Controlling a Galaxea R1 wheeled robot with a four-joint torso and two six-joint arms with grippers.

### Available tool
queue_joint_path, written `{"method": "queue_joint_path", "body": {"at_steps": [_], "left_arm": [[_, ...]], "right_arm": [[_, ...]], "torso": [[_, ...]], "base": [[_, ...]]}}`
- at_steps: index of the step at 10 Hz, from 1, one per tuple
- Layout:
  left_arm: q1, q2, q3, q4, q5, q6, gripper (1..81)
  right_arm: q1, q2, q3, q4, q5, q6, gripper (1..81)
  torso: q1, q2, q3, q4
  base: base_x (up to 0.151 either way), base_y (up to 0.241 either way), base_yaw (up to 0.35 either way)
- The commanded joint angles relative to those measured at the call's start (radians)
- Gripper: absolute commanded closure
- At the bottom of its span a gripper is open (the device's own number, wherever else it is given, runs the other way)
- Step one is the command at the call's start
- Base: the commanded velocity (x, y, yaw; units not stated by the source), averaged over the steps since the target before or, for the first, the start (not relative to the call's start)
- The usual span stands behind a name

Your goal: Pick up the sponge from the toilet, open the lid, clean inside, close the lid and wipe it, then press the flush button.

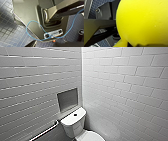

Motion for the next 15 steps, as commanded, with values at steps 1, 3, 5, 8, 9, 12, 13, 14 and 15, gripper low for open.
{"method": "queue_joint_path", "body": {"at_steps": [1, 3, 5, 8, 9, 12, 13, 14, 15], "left_arm": [[-0.029, 0.016, 0.000, 0.004, 0.095, 0.006, 1.0], [-0.038, 0.015, -0.001, 0.002, 0.095, 0.005, 1.0], [-0.038, 0.013, 0.000, 0.001, 0.095, 0.003, 1.0], [-0.038, 0.012, 0.000, 0.001, 0.095, 0.003, 1.0], [-0.038, 0.013, 0.000, 0.001, 0.095, 0.003, 1.0], [-0.038, 0.013, 0.000, 0.001, 0.093, 0.003, 1.0], [-0.038, 0.013, 0.000, 0.001, 0.093, 0.003, 1.0], [-0.038, 0.013, 0.000, 0.001, 0.093, 0.005, 1.0], [-0.038, 0.012, 0.000, 0.001, 0.093, 0.005, 1.0]], "right_arm": [[0.019, 0.006, 0.006, -0.015, -0.057, -0.003, 81.1], [0.015, 0.008, 0.005, -0.013, -0.057, -0.003, 81.1], [0.012, 0.008, 0.002, -0.013, -0.053, -0.003, 81.1], [0.012, 0.006, 0.002, -0.015, -0.054, -0.003, 81.1], [0.009, 0.006, 0.000, -0.015, -0.054, -0.003, 81.1], [0.007, 0.005, 0.000, -0.015, -0.053, -0.003, 81.1], [0.007, 0.006, 0.000, -0.015, -0.053, -0.003, 81.1], [0.007, 0.005, 0.002, -0.021, -0.054, -0.006, 81.1], [0.009, 0.011, 0.009, -0.016, -0.076, -0.006, 81.1]], "torso": [[0.000, 0.000, -0.001, 0.000], [0.000, 0.000, 0.001, 0.000], [0.000, 0.000, 0.001, 0.000], [0.000, 0.000, 0.001, 0.000], [0.000, 0.000, 0.001, 0.000], [-0.002, 0.000, 0.002, 0.000], [-0.002, 0.000, 0.002, 0.000], [-0.002, 0.000, 0.002, 0.000], [-0.002, 0.000, 0.002, 0.000]], "base": [[0.000, 0.000, 0.000], [0.000, 0.000, 0.000], [0.000, 0.000, 0.000], [0.021, 0.000, 0.000], [0.074, 0.000, 0.000], [0.101, 0.000, 0.000], [0.112, 0.000, 0.000], [0.113, 0.000, 0.000], [0.113, 0.000, 0.000]]}}
